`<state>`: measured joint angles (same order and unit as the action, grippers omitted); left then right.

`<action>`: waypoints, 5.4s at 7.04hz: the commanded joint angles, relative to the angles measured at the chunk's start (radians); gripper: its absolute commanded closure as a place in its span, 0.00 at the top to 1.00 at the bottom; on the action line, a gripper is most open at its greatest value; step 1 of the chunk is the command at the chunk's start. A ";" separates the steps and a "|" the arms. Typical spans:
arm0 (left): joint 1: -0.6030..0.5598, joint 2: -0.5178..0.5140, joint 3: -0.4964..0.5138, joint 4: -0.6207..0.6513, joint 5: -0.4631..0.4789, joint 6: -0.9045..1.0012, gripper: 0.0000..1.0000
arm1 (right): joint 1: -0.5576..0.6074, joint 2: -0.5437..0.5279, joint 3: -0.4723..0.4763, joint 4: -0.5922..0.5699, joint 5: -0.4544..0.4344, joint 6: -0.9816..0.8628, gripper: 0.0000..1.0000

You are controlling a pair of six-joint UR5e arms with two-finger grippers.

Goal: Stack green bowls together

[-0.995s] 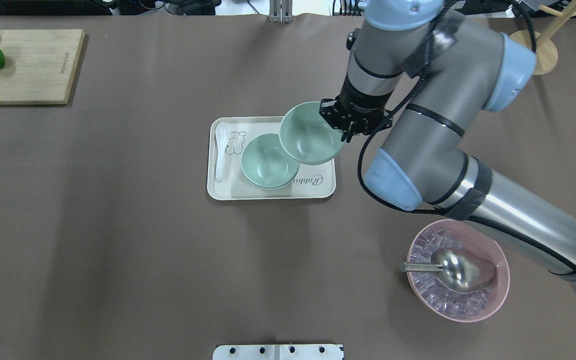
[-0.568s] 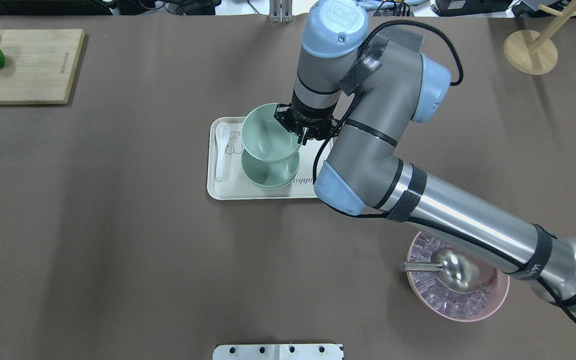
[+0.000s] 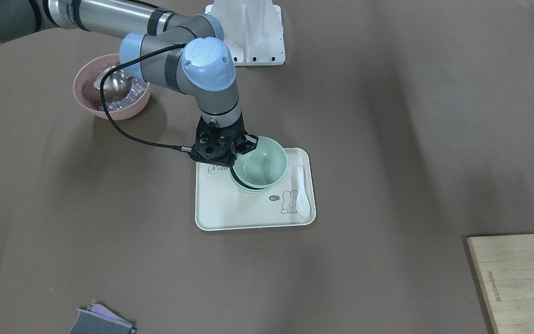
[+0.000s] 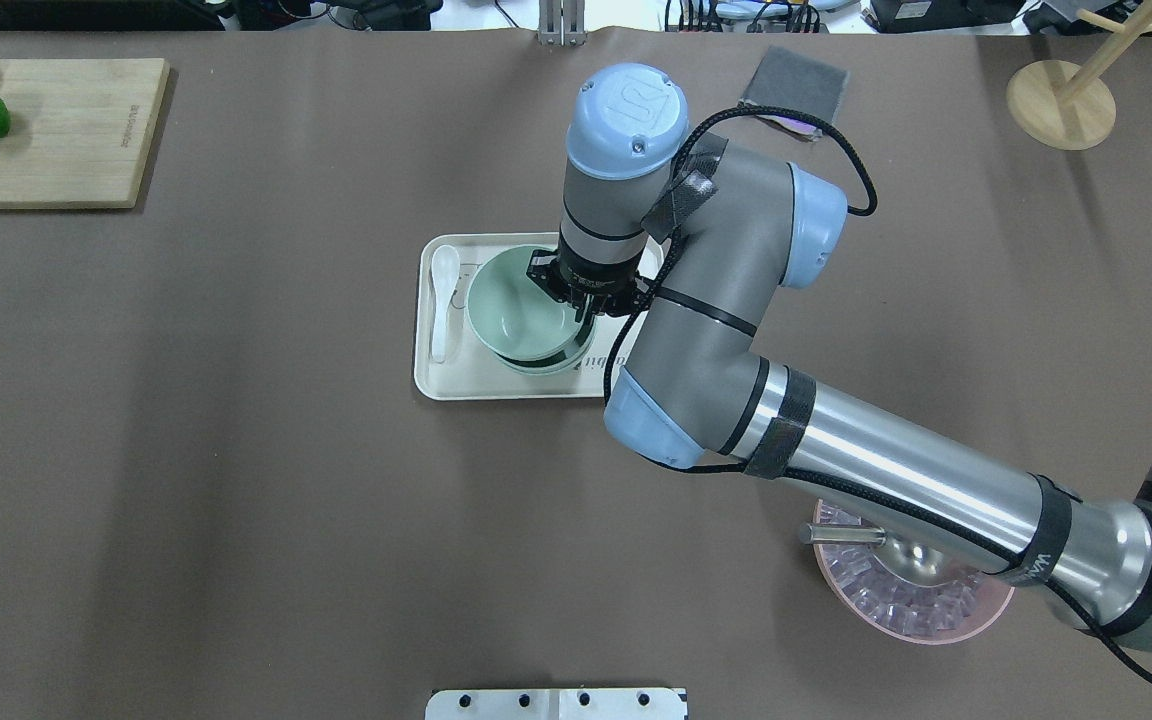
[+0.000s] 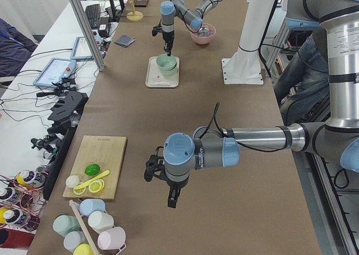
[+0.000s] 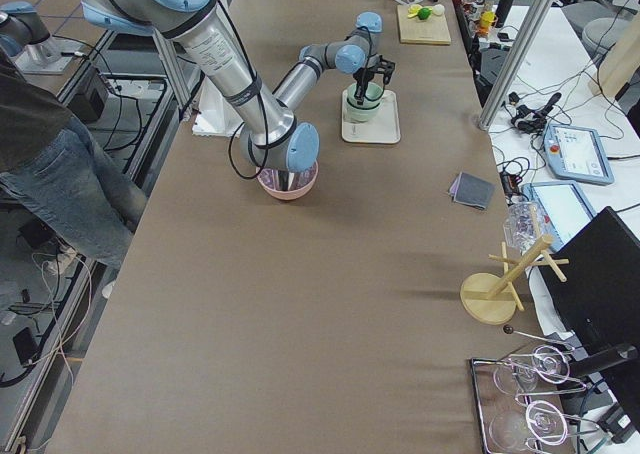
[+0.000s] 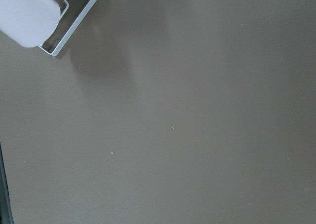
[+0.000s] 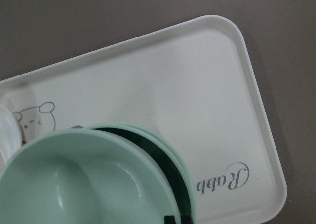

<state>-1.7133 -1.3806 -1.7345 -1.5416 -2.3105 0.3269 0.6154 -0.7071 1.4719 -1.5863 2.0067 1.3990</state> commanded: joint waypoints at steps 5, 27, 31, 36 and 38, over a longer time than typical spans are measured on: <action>0.001 -0.002 -0.004 0.000 0.000 -0.002 0.98 | -0.003 -0.026 0.005 0.000 -0.014 -0.011 0.00; 0.165 -0.003 -0.085 -0.094 -0.010 -0.286 0.98 | 0.635 -0.792 0.389 -0.204 0.197 -1.221 1.00; 0.164 0.026 -0.076 -0.129 0.000 -0.285 0.98 | 0.869 -1.057 0.390 -0.201 0.221 -1.428 1.00; 0.161 0.003 -0.036 -0.136 0.002 -0.285 0.98 | 0.880 -1.071 0.389 -0.040 0.228 -1.430 1.00; 0.162 0.002 -0.040 -0.140 0.002 -0.285 0.98 | 0.879 -1.083 0.389 -0.040 0.239 -1.428 1.00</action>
<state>-1.5510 -1.3779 -1.7732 -1.6797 -2.3087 0.0414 1.4954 -1.7852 1.8602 -1.6273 2.2387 -0.0299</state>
